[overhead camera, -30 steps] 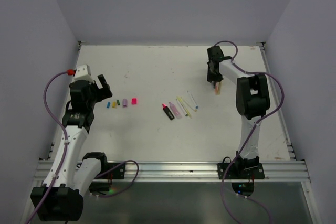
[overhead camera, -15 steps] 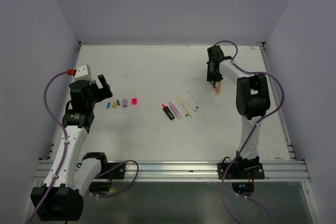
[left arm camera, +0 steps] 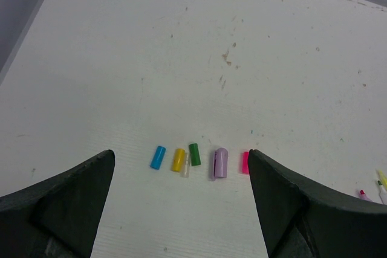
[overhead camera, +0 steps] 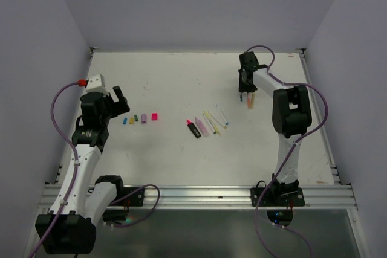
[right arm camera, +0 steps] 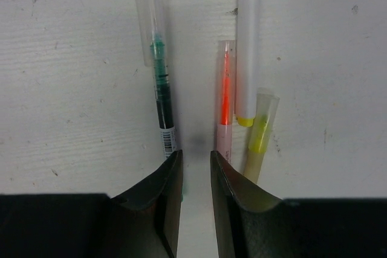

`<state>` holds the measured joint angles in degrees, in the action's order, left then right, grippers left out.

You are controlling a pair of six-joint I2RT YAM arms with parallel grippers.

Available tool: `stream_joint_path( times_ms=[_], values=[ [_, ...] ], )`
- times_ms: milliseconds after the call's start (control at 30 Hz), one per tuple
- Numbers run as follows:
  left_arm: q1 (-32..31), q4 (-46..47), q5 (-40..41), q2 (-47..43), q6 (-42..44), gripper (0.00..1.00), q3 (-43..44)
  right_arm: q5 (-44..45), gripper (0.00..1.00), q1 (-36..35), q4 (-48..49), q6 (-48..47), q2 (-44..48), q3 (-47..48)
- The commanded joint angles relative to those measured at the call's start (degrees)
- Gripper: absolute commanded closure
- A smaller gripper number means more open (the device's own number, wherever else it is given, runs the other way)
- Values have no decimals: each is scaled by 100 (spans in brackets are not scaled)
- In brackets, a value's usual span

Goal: Open the pen caps

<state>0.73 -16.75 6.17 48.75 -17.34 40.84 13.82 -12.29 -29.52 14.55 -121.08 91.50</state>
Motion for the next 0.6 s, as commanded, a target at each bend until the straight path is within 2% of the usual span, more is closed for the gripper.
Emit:
stream_joint_path(
  times_ms=[0,300,567],
  values=[
    [-12,339,-64,3,108,7,-6,-72,71,25,148,-57,58,166],
    [-12,357,-90,12,117,7,-23,-538,71,17,218,-66,-65,219],
    [-12,375,-125,38,117,7,-15,-574,68,25,227,-48,-179,280]
  ],
)
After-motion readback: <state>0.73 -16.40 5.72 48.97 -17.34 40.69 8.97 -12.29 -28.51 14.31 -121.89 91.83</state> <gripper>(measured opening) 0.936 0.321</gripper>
